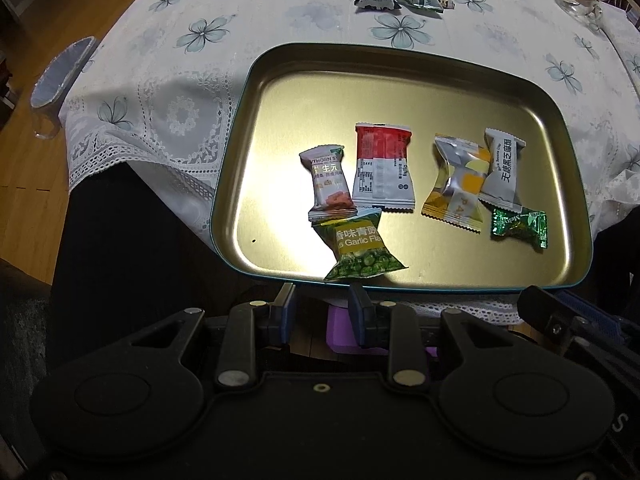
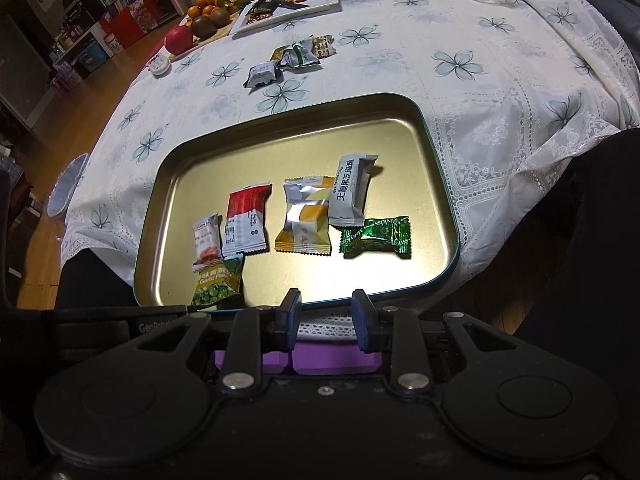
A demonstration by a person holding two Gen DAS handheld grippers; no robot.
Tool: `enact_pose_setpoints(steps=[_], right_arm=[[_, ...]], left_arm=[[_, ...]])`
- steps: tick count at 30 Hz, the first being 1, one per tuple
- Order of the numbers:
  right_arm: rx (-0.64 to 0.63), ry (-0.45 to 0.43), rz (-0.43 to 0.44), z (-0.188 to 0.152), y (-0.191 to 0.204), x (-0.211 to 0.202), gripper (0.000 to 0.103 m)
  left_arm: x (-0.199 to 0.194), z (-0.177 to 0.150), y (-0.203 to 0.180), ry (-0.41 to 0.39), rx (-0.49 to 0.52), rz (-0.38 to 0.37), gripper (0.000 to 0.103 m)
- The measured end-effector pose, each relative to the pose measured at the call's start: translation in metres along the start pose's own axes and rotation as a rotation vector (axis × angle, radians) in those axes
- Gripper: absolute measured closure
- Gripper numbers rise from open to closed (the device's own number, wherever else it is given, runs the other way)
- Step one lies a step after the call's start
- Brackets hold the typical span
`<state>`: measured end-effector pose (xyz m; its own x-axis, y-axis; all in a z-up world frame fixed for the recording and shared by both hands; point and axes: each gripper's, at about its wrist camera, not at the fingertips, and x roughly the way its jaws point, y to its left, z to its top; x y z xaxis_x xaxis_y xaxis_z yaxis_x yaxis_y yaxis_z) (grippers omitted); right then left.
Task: Organize snacks
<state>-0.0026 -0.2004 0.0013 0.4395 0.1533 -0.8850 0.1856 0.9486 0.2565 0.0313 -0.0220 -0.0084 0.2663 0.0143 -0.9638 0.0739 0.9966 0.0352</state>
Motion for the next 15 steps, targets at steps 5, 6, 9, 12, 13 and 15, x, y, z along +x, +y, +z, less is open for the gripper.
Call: enact_pose_setpoints(steps=[5, 6, 9, 12, 13, 15], right_arm=[[-0.006, 0.001, -0.001, 0.0002, 0.0009, -0.0003, 0.073], [-0.006, 0.003, -0.001, 0.0002, 0.0008, -0.0003, 0.073], [-0.009, 0.006, -0.002, 0.0002, 0.0015, -0.0006, 0.072], [-0.012, 0.01, 0.001, 0.0012, 0.0024, -0.0001, 0.071], [-0.011, 0.014, 0.002, 0.0016, 0.0024, 0.0003, 0.071], [-0.011, 0.021, 0.006, 0.0033, 0.0023, 0.0017, 0.07]], left_arm=[[-0.0005, -0.0003, 0.0012, 0.004, -0.003, -0.001, 0.064], [-0.0006, -0.0005, 0.0015, 0.006, -0.003, -0.002, 0.064], [-0.0005, 0.0, 0.0022, 0.017, -0.002, -0.011, 0.064], [0.0, 0.0015, 0.004, 0.032, -0.01, -0.027, 0.064], [0.0003, 0.0019, 0.0046, 0.037, -0.012, -0.031, 0.064], [0.0011, 0.0027, 0.0048, 0.046, -0.01, -0.038, 0.064]])
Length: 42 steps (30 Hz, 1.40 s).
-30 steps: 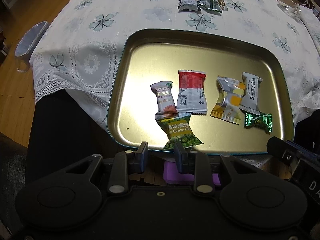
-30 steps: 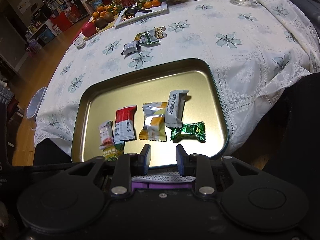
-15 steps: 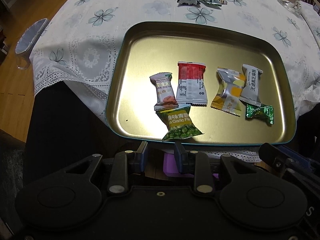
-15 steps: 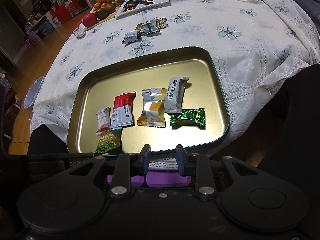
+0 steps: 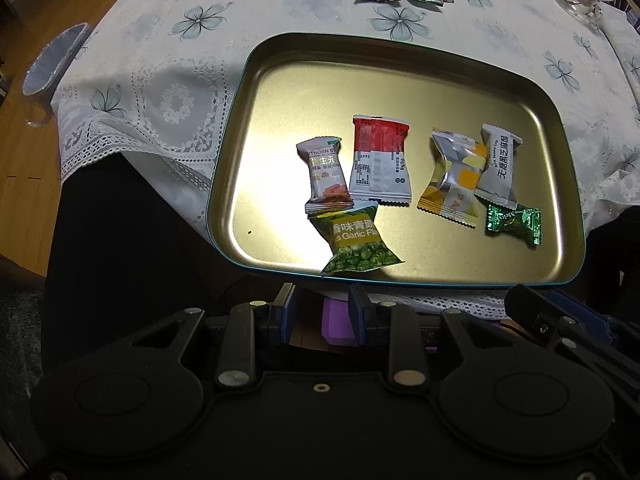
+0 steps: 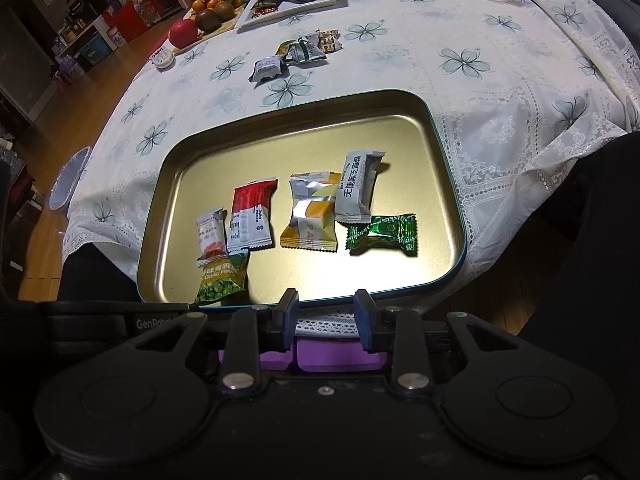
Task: Organize snacks
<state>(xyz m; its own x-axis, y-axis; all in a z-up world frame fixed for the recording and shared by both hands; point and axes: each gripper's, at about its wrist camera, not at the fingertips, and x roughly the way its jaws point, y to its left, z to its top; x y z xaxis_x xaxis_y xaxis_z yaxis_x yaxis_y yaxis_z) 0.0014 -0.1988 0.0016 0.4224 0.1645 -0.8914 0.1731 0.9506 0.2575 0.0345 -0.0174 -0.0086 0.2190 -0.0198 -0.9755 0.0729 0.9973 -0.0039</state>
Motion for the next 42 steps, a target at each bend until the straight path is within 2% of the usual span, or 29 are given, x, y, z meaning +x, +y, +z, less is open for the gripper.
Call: enact_pose_setpoints(steps=[11, 22, 31, 42], right_arm=[[-0.012, 0.046, 0.023, 0.011, 0.001, 0.008, 0.069], [-0.047, 0.107, 0.026, 0.034, 0.002, 0.02, 0.067], [-0.075, 0.138, 0.023, 0.069, 0.004, 0.033, 0.066], [-0.101, 0.151, 0.026, 0.129, 0.006, 0.057, 0.065]], left_arm=[[0.002, 0.009, -0.003, 0.033, 0.024, -0.027, 0.064], [0.004, 0.038, 0.003, 0.051, 0.042, -0.032, 0.064], [0.007, 0.083, 0.007, 0.041, 0.047, -0.041, 0.064], [0.015, 0.152, 0.006, 0.013, 0.037, -0.048, 0.064]])
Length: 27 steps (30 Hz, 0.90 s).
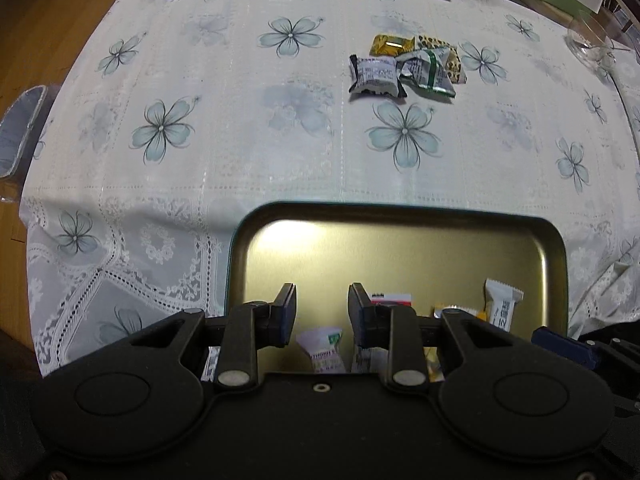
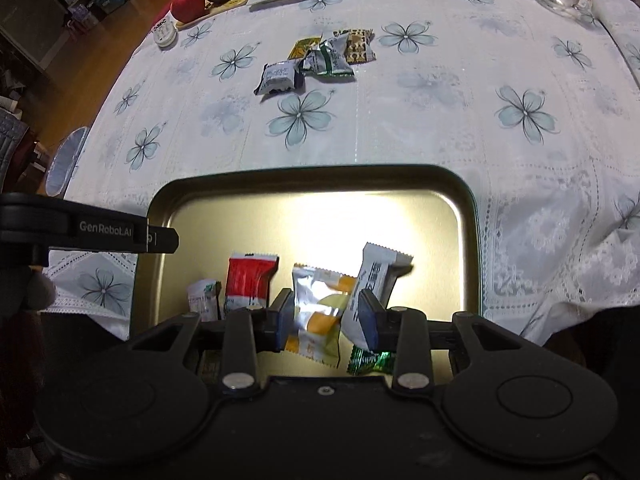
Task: Organize snacks
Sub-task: 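Withdraw both open tools from the tray toward the remaining snacks, then grasp the blue-and-white pack with the left tool while the right tool grasps the brown heart-print pack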
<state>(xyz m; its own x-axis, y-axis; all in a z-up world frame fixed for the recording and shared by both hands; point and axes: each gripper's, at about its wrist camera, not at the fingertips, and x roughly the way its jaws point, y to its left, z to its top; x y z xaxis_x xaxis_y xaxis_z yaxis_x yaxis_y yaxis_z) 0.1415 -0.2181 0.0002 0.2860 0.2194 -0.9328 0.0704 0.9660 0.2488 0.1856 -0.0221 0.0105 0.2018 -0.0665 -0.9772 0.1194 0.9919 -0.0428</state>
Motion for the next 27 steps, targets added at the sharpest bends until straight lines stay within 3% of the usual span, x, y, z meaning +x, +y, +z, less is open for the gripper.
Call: enact_pose_setpoints(steps=[18, 27], right_arm=[[0.056, -0.059, -0.06, 0.129, -0.012, 0.052, 0.065], [0.111, -0.03, -0.129, 0.193, -0.028, 0.09, 0.065]], left_arm=[[0.06, 0.13, -0.003, -0.016, -0.064, -0.036, 0.064], [0.092, 0.15, 0.015, -0.026, -0.078, -0.033, 0.064]])
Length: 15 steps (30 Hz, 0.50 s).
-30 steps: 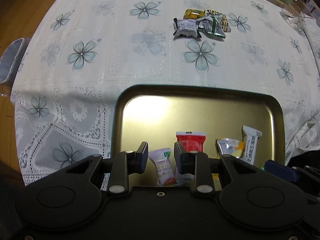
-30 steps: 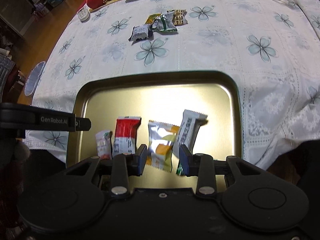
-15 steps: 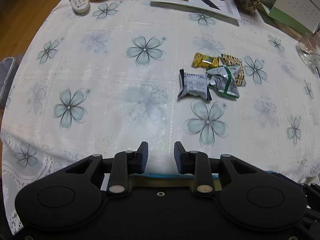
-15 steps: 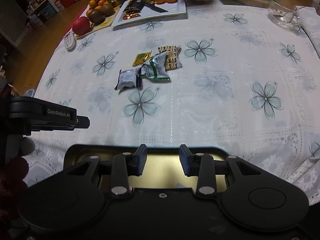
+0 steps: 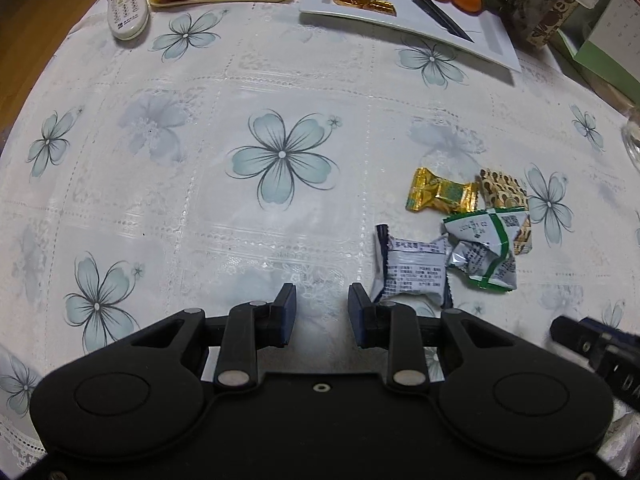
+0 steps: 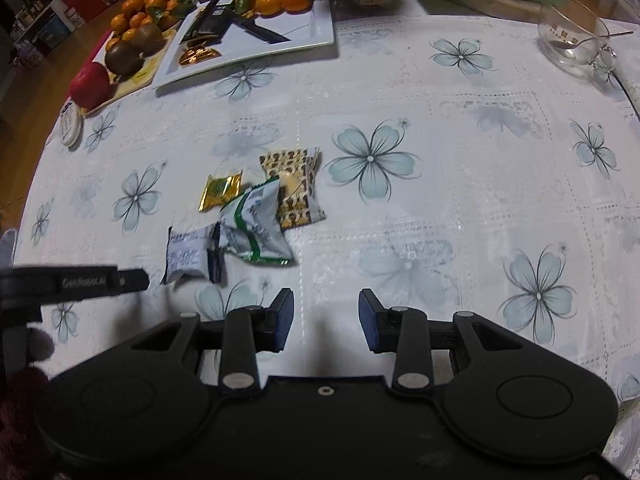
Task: Organize snacks
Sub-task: 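Grasp the blue-and-white pack with the left tool while the right tool grasps the brown heart-print pack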
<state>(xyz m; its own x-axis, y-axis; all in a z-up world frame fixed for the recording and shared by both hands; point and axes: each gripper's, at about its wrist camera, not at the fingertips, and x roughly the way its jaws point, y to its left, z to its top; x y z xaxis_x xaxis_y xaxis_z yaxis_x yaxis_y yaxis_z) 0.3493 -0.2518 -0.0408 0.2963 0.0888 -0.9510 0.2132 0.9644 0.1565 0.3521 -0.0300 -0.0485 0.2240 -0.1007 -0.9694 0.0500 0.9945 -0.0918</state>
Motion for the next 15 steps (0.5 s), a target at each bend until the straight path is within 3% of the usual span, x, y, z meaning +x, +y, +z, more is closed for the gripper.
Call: enact_pose_setpoints(steps=[9, 11, 14, 15], right_arm=[[0.048, -0.093, -0.045, 0.061, 0.022, 0.023, 0.057], [0.043, -0.085, -0.043, 0.07, 0.03, 0.033, 0.056], [0.029, -0.053, -0.071, 0.078, 0.042, 0.052, 0.055], [0.026, -0.042, -0.084, 0.079, 0.045, 0.058, 0.055]], left_arm=[[0.013, -0.01, 0.021, -0.005, 0.016, 0.001, 0.062], [0.012, -0.01, 0.024, -0.013, 0.01, -0.033, 0.055], [0.012, -0.013, 0.02, -0.028, 0.037, -0.038, 0.052], [0.012, -0.015, 0.017, -0.036, 0.053, -0.043, 0.045]])
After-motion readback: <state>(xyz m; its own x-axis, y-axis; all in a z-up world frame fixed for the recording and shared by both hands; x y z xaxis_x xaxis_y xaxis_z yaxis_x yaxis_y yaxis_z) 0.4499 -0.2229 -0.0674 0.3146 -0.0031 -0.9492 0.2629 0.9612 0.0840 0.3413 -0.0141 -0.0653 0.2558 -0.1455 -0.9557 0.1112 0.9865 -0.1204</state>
